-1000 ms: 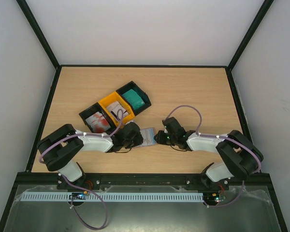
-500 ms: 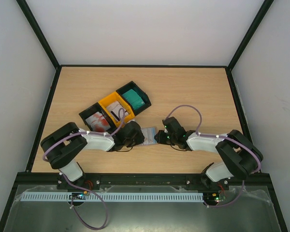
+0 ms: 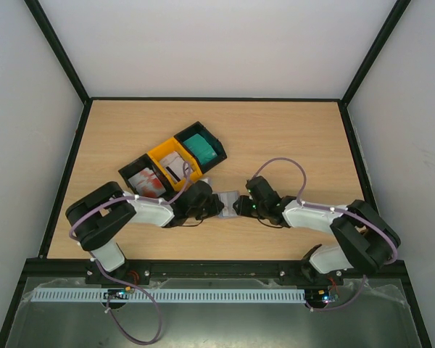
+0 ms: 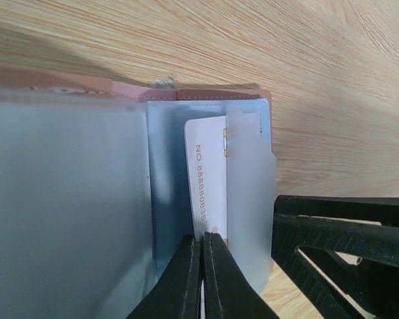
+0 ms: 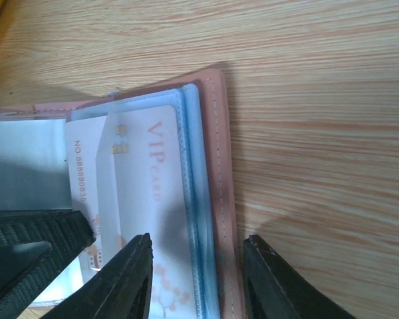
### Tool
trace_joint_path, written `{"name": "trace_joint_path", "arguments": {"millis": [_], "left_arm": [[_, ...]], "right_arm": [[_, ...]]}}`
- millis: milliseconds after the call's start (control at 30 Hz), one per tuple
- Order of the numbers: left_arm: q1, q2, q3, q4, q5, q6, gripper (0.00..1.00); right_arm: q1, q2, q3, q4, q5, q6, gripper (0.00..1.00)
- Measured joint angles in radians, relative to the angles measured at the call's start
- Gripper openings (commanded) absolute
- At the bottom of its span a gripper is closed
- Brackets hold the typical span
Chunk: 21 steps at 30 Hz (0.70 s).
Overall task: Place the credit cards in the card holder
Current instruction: Insert the credit card into the card holder.
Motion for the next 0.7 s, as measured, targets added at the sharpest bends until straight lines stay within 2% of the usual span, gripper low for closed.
{"name": "trace_joint_path", "arguments": {"millis": [100, 233, 467, 567, 700], "left_arm": [[-0.004, 0.0, 0.0, 0.013, 0.015, 0.006, 0.02], [-0.004, 0.0, 0.0, 0.016, 0.022, 0.011, 0.04], [-0.004, 0.017, 0.004, 0.006, 0.027, 0.026, 0.27], [-0.007, 0.009, 0.011, -0.001, 0.03, 0.031, 0.33], [-0.008, -0.029, 0.011, -0.043, 0.024, 0.035, 0.34]], "right_arm": [[0.003, -0.031, 0.0, -0.053, 0.04, 0.006, 0.46], [0.003, -0.066, 0.001, -0.117, 0.101, 0.007, 0.48], [0.003, -0.091, 0.01, -0.163, 0.122, -0.002, 0.49], [0.004, -0.091, 0.01, -0.164, 0.117, -0.005, 0.49], [0.004, -0.091, 0.011, -0.166, 0.114, -0.005, 0.48]]}}
